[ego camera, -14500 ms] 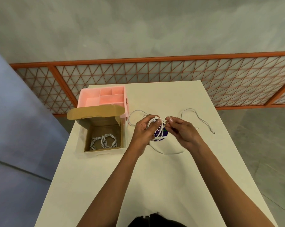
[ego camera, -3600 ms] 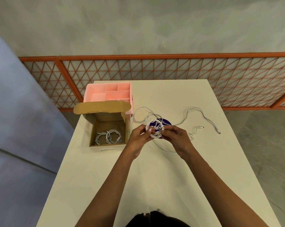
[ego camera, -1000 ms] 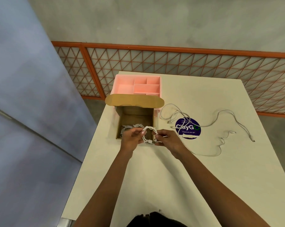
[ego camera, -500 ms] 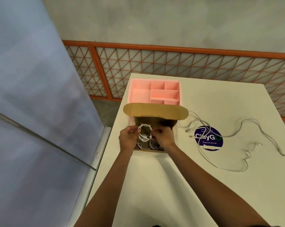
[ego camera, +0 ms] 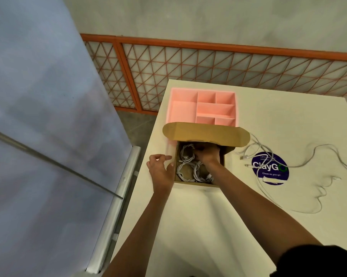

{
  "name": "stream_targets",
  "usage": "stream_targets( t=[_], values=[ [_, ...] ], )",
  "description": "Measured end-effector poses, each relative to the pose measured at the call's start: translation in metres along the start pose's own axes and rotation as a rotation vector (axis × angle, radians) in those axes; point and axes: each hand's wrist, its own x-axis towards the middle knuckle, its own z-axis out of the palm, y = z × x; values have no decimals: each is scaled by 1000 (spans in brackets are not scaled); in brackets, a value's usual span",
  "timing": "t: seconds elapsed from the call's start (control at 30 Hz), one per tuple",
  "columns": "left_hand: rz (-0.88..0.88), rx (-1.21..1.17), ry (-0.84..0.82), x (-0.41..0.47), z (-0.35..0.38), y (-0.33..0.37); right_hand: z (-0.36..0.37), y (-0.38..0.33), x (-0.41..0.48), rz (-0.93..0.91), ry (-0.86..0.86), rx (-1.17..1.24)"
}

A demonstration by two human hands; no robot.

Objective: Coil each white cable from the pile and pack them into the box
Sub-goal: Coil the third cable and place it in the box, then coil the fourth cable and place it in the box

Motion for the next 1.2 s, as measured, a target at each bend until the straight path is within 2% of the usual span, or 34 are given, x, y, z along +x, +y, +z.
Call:
stream_targets(
  t=[0.13, 0.37, 0.47, 0.6, 0.73, 0.83, 0.97, 1.07, 1.2],
  values=[
    [-11, -16, 0, 0, -2, -2, 2, 1, 0, -35, 12, -131],
    [-20, 29, -66, 0, -5, 2, -2, 4, -12, -132, -7, -97],
    [-14, 87, -41, -6, -4, 5, -12, 14, -29, -187, 11, -82],
    [78, 97, 42, -27, 5, 14, -33, 45, -61, -385, 78, 34],
    [233, 53, 48, -56, 29, 30, -59, 86, -85, -464, 88, 90],
    [330, 25, -10, -80, 55, 47, -80, 123, -87, -436, 158, 87],
    [478, 62, -158, -100, 92, 71, -113, 165, -84, -311, 222, 80],
    [506, 110, -298, -105, 122, 89, -135, 191, -76, -195, 248, 60],
    [499, 204, -417, -99, 156, 109, -151, 214, -62, -135, 256, 22]
  ],
)
